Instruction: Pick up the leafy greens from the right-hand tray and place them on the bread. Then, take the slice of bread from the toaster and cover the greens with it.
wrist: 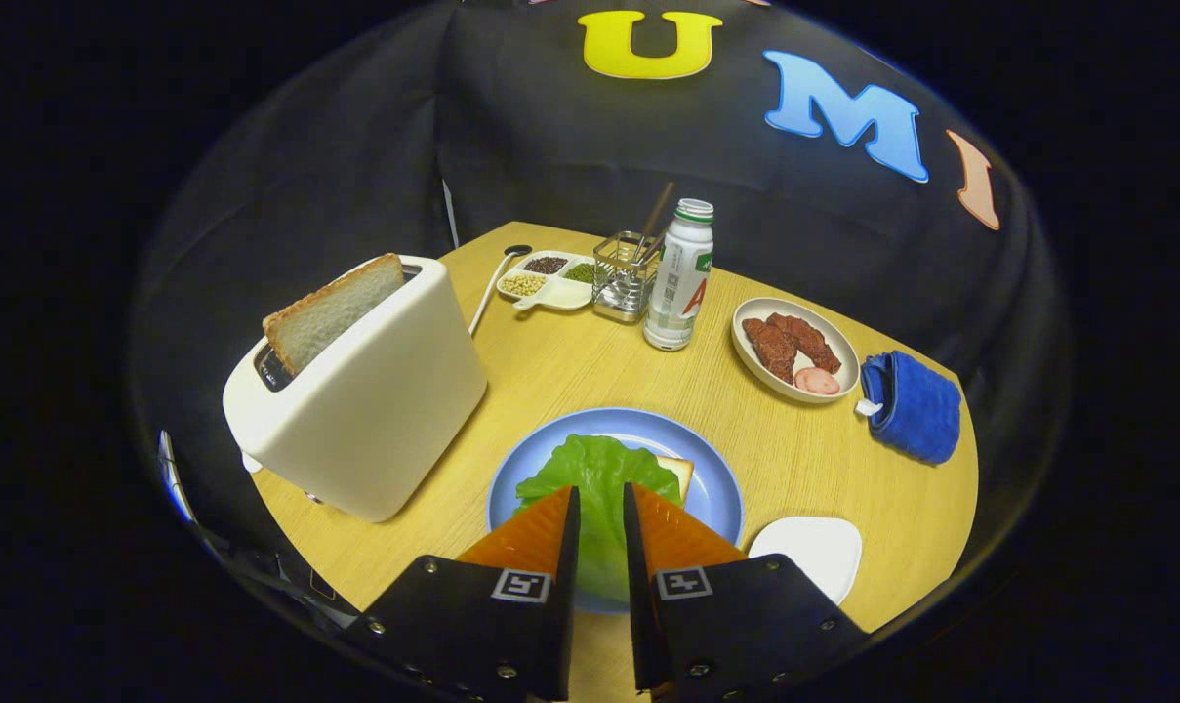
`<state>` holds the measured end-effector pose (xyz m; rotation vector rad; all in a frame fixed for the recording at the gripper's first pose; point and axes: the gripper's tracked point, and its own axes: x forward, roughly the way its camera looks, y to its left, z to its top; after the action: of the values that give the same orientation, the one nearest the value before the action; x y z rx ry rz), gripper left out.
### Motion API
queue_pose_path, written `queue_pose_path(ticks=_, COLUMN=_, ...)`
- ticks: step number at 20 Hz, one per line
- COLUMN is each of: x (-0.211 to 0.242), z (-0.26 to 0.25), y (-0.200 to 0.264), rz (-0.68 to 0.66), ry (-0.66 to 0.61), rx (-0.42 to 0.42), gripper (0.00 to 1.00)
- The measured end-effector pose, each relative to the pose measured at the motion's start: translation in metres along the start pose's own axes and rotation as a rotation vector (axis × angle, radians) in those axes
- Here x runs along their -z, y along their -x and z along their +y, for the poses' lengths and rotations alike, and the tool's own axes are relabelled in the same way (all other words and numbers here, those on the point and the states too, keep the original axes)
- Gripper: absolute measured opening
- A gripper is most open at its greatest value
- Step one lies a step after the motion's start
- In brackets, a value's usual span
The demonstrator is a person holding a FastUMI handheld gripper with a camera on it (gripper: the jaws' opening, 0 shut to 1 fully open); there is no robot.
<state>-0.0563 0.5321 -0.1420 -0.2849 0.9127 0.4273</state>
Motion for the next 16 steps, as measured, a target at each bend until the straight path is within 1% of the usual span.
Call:
queue_pose_path(ticks=3, x=-0.006, z=0.013, y=0.011, rz=-0.083, ry=-0.057, rx=0.02, gripper=0.25)
queue_pose_path(ticks=7, x=-0.025, z=0.042, y=0.038, rz=-0.282, ry=-0.094, rx=0.019, gripper=0.25)
queue_pose_path(ticks=9, x=-0.034, z=0.06, y=0.062, rz=-0.396, ry=-0.111, rx=0.026, gripper=0.25)
queue_pose_path(ticks=10, x=-0.035, z=0.069, y=0.064, rz=-0.431, ry=-0.116, rx=0.03, gripper=0.25)
queue_pose_path(ticks=16, x=-0.047, z=0.139, y=0.075, rz=-0.573, ry=-0.106, rx=-0.034, gripper=0.25)
